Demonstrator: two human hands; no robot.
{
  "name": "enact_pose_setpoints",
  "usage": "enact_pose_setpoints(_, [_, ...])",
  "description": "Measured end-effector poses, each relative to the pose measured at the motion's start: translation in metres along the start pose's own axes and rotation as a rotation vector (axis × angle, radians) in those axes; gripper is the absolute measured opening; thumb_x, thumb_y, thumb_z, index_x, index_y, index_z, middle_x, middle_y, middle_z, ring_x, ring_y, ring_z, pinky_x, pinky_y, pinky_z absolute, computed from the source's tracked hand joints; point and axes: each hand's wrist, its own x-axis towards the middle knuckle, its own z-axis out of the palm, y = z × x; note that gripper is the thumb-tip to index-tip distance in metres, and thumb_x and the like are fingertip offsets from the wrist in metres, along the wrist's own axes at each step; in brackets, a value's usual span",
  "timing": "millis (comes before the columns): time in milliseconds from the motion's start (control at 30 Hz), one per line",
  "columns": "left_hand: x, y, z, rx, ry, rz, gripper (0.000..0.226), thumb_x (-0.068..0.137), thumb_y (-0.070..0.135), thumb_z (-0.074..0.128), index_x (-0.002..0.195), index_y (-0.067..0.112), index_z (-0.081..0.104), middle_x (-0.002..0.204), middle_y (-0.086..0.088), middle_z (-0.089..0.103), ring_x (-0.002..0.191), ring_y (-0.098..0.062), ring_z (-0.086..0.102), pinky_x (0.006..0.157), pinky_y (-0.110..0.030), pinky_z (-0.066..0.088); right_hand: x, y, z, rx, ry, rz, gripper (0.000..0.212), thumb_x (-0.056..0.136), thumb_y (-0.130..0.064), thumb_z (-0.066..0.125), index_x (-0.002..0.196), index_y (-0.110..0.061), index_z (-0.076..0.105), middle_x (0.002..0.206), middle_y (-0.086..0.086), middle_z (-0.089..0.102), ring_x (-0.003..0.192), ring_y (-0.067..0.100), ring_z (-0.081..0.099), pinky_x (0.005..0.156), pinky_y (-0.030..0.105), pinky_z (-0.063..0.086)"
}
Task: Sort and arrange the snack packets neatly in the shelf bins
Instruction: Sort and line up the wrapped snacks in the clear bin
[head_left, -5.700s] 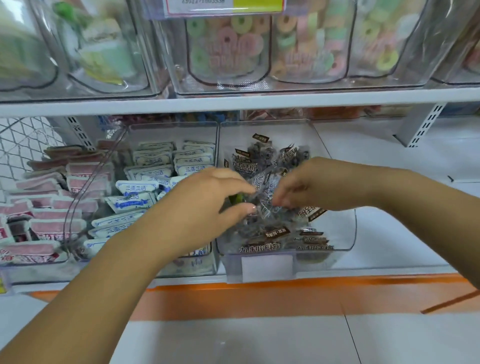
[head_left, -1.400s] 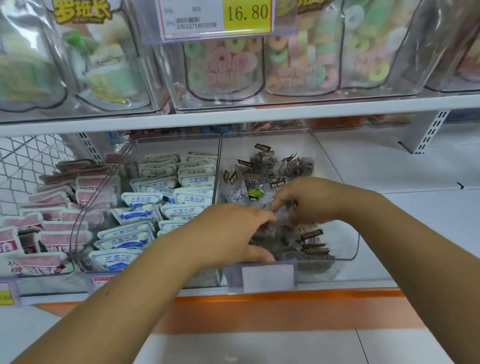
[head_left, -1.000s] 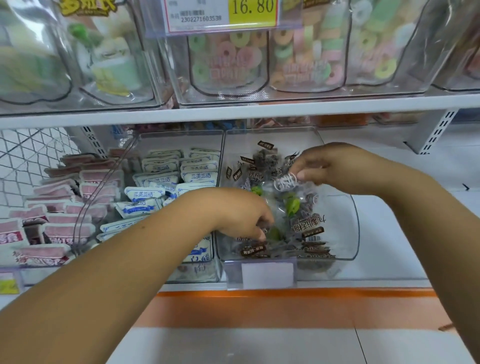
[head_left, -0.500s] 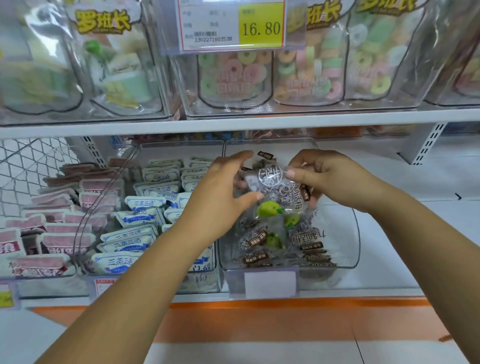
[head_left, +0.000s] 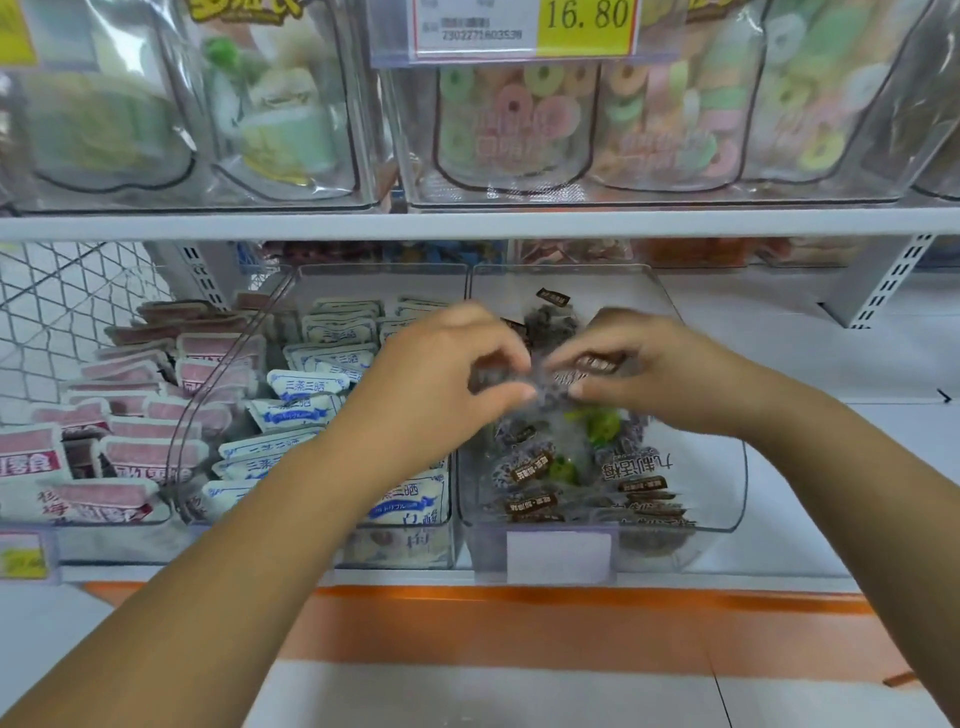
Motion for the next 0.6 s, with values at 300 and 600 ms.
enact_pose_setpoints(300, [-0.03, -0.007, 0.018, 0.285, -0.294, 0.306, 0.042, 0.073, 0.07, 0.054, 0.096, 0.04, 0.073, 0.091, 0.023, 0.067, 0.087, 0.0, 0.056, 0.091, -0.031, 0.03, 0.006, 0.005, 0.018, -0.009, -0.497, 0.2, 0.064, 0.077, -0.044, 0.076, 0.131, -0.056, 0.043, 0.142, -0.026, 0.042, 0.131, 0.001, 0.036, 0.113, 0.034, 0.029])
enact_pose_setpoints(600, [-0.032, -0.012, 0.022, 0.222, -0.259, 0.323, 0.03, 0.078, 0.059, 0.059, 0.095, 0.04, 0.074, 0.086, 0.023, 0.068, 0.081, -0.002, 0.055, 0.093, -0.035, 0.031, 0.004, 0.014, 0.027, 0.005, -0.235, 0.09, 0.028, 0.085, -0.032, 0.07, 0.103, -0.046, 0.054, 0.111, -0.016, 0.06, 0.103, -0.003, 0.057, 0.088, 0.026, 0.046])
